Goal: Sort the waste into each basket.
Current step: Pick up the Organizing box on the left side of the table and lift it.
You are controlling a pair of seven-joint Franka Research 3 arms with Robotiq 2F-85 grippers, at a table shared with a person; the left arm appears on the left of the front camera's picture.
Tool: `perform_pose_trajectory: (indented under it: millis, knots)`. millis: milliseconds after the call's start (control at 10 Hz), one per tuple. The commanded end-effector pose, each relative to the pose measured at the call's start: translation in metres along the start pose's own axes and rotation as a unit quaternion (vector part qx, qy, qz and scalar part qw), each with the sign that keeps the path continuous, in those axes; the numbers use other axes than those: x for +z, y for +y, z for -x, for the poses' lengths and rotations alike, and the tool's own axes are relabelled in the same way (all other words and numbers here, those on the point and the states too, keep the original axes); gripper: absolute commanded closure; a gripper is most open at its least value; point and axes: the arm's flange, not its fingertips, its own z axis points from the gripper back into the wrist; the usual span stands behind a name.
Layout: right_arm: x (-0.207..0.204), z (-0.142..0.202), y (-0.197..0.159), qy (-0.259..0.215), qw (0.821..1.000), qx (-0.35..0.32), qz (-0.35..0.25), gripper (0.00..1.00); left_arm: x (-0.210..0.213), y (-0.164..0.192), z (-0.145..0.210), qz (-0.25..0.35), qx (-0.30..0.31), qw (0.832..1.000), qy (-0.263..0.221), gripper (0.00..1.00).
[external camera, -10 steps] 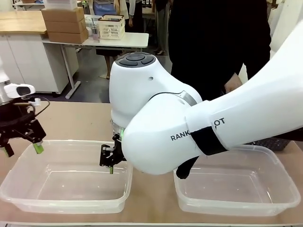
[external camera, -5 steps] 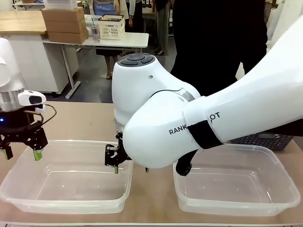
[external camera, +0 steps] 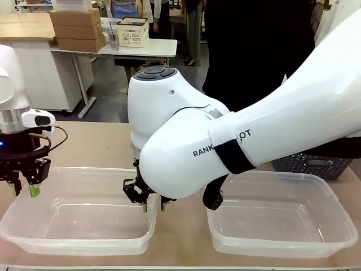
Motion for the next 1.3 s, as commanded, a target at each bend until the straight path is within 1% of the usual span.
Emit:
perform_pose_trajectory:
  millis: [0, 100, 300, 500, 600, 700, 800, 900, 1000, 1100, 1200]
  knots:
    - [0.003, -0.003, 0.003, 0.004, 1.0, 0.006, 0.008, 0.92, -0.069, -0.002, 0.072, -0.015, 0.011, 1.0, -0.012, 0.92]
    - [0.003, -0.003, 0.002, 0.005, 1.0, 0.004, 0.01, 1.0, -0.07, -0.001, 0.072, -0.014, 0.011, 1.0, -0.013, 1.0]
    - [0.003, -0.004, 0.0, 0.007, 1.0, 0.0, 0.013, 1.0, -0.067, 0.0, 0.073, -0.002, 0.015, 1.0, -0.017, 1.0]
    - [0.019, -0.009, -0.007, 0.019, 1.0, 0.007, 0.018, 1.0, -0.043, 0.002, 0.072, 0.034, 0.026, 0.999, -0.034, 1.0]
    - [0.041, -0.015, -0.011, 0.035, 0.999, 0.015, 0.035, 1.0, -0.016, 0.001, 0.075, 0.071, 0.015, 0.997, -0.025, 1.0]
    - [0.077, -0.026, -0.017, 0.047, 0.997, 0.026, 0.046, 1.0, 0.014, 0.002, 0.075, 0.077, 0.029, 0.996, -0.026, 1.0]
    - [0.109, -0.034, -0.021, 0.06, 0.996, 0.022, 0.057, 1.0, 0.052, 0.009, 0.069, 0.083, 0.073, 0.993, -0.045, 1.0]
    - [0.134, -0.037, -0.022, 0.068, 0.996, 0.021, 0.061, 1.0, 0.096, 0.017, 0.062, 0.081, 0.088, 0.99, -0.076, 1.0]
    - [0.154, -0.043, -0.024, 0.084, 0.994, 0.017, 0.069, 1.0, 0.136, 0.02, 0.058, 0.088, 0.077, 0.988, -0.098, 1.0]
    - [0.167, -0.047, -0.026, 0.104, 0.991, 0.023, 0.076, 1.0, 0.172, 0.022, 0.054, 0.115, 0.06, 0.984, -0.124, 1.0]
    - [0.169, -0.045, -0.03, 0.121, 0.99, 0.044, 0.063, 1.0, 0.198, 0.026, 0.047, 0.158, 0.084, 0.97, -0.167, 1.0]
